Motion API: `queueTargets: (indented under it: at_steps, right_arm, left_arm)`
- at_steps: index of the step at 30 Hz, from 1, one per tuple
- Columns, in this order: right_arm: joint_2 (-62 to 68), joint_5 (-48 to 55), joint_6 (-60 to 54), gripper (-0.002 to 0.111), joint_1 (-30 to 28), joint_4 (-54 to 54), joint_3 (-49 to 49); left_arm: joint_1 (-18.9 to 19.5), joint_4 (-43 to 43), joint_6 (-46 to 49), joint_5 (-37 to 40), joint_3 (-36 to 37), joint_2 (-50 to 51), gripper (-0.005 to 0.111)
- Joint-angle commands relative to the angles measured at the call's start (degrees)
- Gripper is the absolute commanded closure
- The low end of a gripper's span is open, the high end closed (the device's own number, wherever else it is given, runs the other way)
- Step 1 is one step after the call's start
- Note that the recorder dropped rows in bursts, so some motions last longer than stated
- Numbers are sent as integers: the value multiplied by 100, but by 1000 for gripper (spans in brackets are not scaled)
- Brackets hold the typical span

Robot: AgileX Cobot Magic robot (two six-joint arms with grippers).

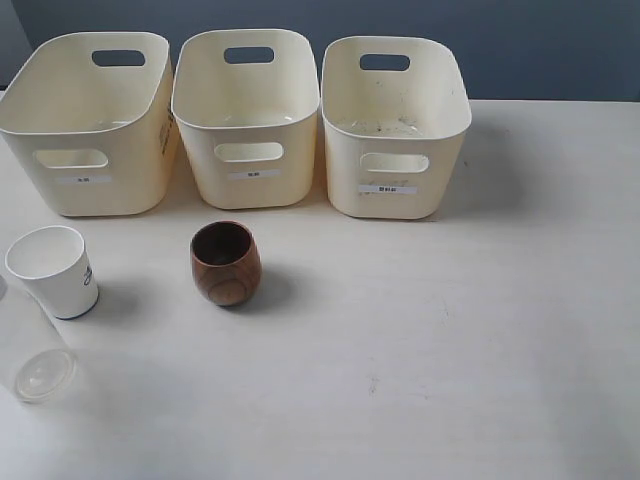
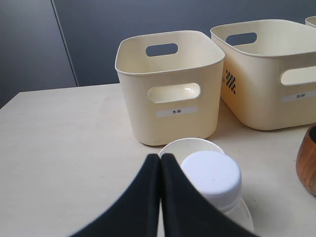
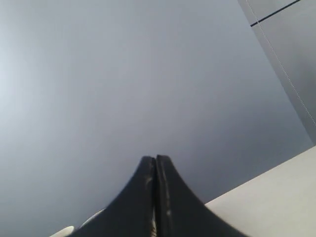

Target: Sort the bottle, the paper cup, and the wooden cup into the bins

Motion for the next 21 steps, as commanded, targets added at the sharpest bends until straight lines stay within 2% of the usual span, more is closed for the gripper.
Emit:
queueTargets:
  at_steps: [1,7,13,16,17,21]
  right_arm:
    - [-37,-39,183,109,23,-127,-16]
    - [220,701,183,109,23,-605,-1027]
    - [1495,1296,108,109,26,-1223,-2207]
    - [2262,1607,-512,109,137,-1223,-2781]
    - [2535,1705,-810,109,271,-1197,-2967]
    - [3822,2177,-2495,109,1439,-912,-3779]
  left_arm:
    - [-16,14,-16,-79,-17,19,107]
    - [-16,14,-16,-79,-17,19,107]
    - [-16,14,-16,-79,-17,19,107]
    - [-16,14,-16,-79,-17,19,107]
    - [-16,14,-16,-79,-17,19,107]
    - [-16,14,-16,-79,-17,19,107]
